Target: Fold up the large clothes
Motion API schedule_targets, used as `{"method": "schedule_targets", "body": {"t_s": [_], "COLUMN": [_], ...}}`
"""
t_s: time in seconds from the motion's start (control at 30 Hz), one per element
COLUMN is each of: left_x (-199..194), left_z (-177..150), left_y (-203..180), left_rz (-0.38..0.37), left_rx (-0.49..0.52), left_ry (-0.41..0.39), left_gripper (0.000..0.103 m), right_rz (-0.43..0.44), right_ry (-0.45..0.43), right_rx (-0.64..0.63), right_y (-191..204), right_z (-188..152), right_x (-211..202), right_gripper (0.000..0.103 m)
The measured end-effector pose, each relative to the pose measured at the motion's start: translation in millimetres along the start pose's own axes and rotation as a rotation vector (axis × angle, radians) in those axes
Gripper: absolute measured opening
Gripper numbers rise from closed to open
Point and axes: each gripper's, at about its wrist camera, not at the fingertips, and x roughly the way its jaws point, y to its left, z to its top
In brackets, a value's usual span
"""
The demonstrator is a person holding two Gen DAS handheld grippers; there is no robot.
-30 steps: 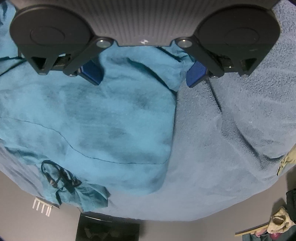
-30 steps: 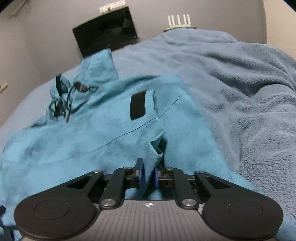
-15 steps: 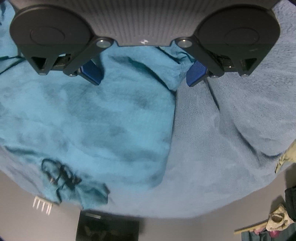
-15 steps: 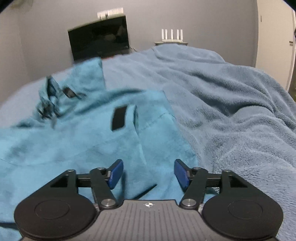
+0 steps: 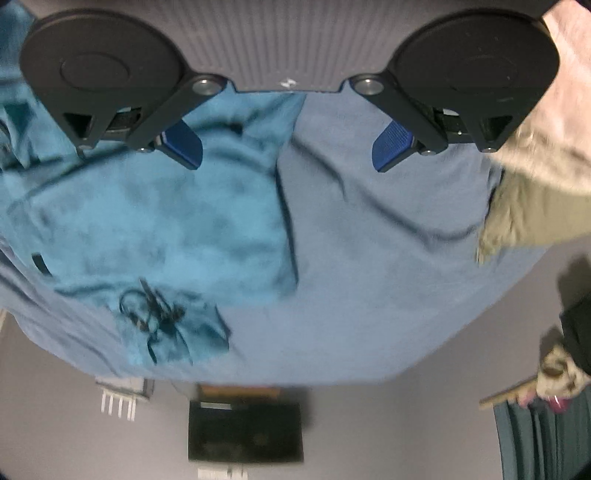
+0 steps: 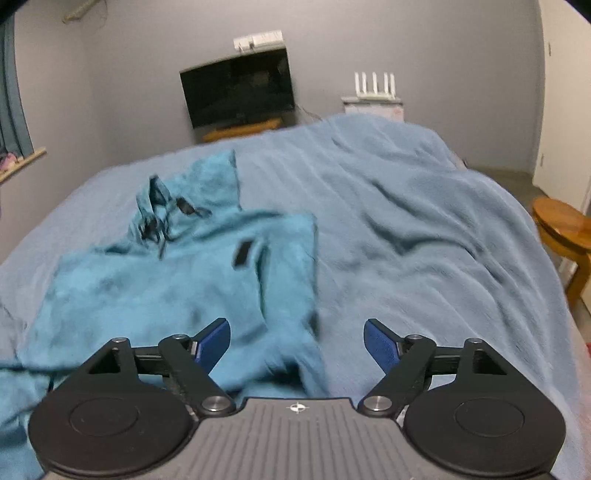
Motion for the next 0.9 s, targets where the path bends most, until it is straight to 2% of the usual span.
{"method": "schedule_targets", "body": {"t_s": [0.2,0.3,0.4,0.5,0.67,0.8,0.9], "left_x": [-22,-31,-34,-29,-9,16,44], "left_z": [-43,-60,-60,-41,17,63,84], "left_y": [22,30,32,29,12,-7,-20], "left_rz": [0.011,-0.016,-0.006,-0.036,-0.079,-0.104,-0.122], "left_rx": [-0.013,-0.048,-0.050,-0.074,-0.051,-0.032,-0.018], "left_ry": [0.071,0.061,0.035,0.008,-0.062,-0.094,-0.095], "left_gripper": [0.099,0.099,0.099,0.099,0.099,0.099,0.099], "right_rz": [-0.007,0.030,0.031,0.039,0.117,0.155,0.174], "right_ry": [0.108,0.130,0.117,0.088,0.037,0.008,0.000], "right_rx": [-0.039,-0.020,-0.020,-0.016,-0.024,-0.051,-0.069], "right_y": [-19,-23,-23,-17,7,33,47], "right_z": [-35,-46,-48,-39,-4,28,49], "right_x": [-32,-47,-56,-55,-34,-9,16], "right_gripper": [0.081,0.081,0.081,0.081,0.081,0.081,0.081]}}
